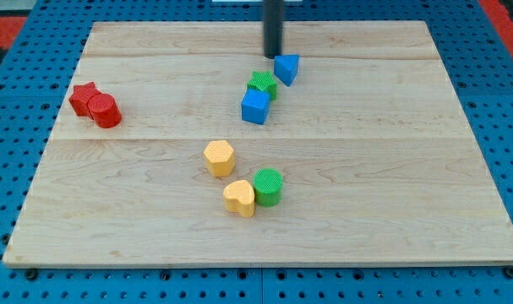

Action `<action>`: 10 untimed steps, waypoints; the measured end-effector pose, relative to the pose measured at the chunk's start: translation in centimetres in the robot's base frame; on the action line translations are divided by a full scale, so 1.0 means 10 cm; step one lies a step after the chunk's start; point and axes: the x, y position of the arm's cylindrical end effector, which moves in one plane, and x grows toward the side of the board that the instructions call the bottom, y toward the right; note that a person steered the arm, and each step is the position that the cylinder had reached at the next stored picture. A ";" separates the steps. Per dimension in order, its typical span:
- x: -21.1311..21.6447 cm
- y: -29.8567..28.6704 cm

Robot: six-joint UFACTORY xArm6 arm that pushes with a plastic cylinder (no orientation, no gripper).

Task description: Separate blue cube from the green star

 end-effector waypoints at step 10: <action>1.29 -0.85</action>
